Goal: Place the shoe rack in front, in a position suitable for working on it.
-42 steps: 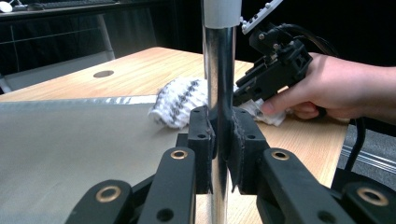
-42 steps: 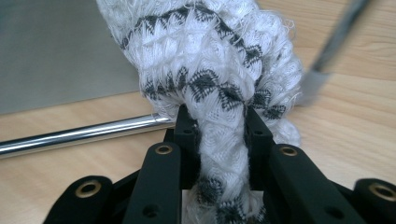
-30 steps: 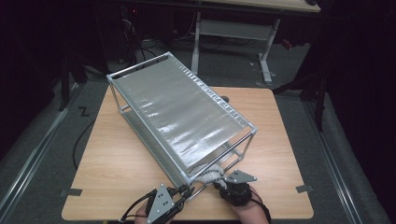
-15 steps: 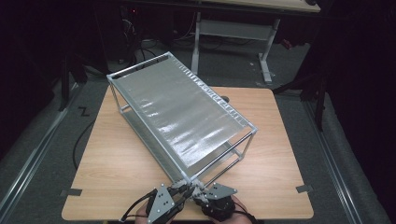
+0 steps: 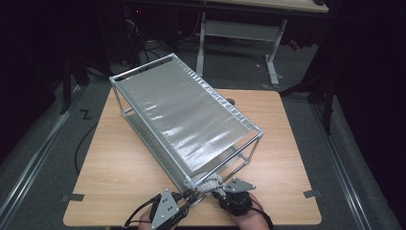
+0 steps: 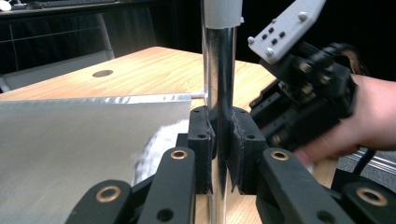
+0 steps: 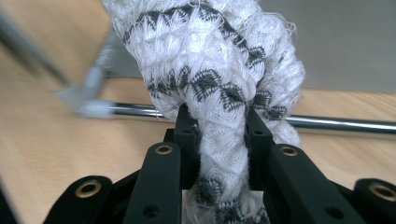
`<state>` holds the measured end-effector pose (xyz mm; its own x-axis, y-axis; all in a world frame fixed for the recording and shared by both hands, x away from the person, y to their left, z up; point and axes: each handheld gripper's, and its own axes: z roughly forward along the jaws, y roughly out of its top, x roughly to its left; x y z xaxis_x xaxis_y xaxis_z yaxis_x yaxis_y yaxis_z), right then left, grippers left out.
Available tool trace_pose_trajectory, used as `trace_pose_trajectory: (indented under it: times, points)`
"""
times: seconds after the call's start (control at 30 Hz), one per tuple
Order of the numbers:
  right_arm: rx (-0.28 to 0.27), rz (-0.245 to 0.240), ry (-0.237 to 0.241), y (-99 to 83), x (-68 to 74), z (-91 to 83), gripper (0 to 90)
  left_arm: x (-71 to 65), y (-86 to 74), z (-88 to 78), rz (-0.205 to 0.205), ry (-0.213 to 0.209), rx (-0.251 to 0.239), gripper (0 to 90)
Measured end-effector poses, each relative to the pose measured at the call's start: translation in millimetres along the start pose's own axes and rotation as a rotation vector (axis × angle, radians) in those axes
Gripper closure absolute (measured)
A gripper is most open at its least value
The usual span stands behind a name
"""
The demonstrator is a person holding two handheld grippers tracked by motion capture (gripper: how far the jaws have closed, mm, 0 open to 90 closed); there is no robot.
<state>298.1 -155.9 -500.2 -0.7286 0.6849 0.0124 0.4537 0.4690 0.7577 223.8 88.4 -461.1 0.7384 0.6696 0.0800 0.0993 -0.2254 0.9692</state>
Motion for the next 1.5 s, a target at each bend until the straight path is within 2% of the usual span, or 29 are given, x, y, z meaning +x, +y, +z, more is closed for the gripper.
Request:
trace_pose_trajectory:
  times: [0.23, 0.53, 0.7, 0.8, 0.9, 1.23, 1.5]
  points:
    - [-0.007, 0.062, -0.08, -2.1, -28.0, -2.3, 73.7, 0.1, 0.0, -0.1, -0.001, -0.001, 0.0, 80.3]
    - [-0.015, 0.151, -0.216, -8.3, -76.9, -8.4, 73.2, -0.4, 0.1, -0.6, 0.001, -0.003, 0.0, 80.3]
    - [-0.018, 0.196, -0.255, -14.1, -95.2, -14.2, 72.5, -0.5, 0.0, -0.6, 0.002, -0.003, 0.0, 80.2]
    - [-0.018, 0.192, -0.249, -14.3, -95.7, -14.8, 74.1, -0.3, 0.2, -0.5, 0.0, -0.005, 0.001, 80.3]
    - [-0.045, 0.206, -0.215, -11.3, -94.3, -21.9, 75.8, -0.5, 0.3, -0.3, 0.0, -0.004, 0.002, 80.3]
    - [-0.23, 0.162, -0.206, 7.3, -74.2, -68.6, 76.0, -0.6, 0.0, -0.7, 0.004, -0.006, 0.0, 80.2]
    - [-0.366, 0.159, -0.227, 19.9, -72.5, -97.4, 76.0, -0.9, -0.3, -0.5, 0.002, -0.004, -0.002, 80.3]
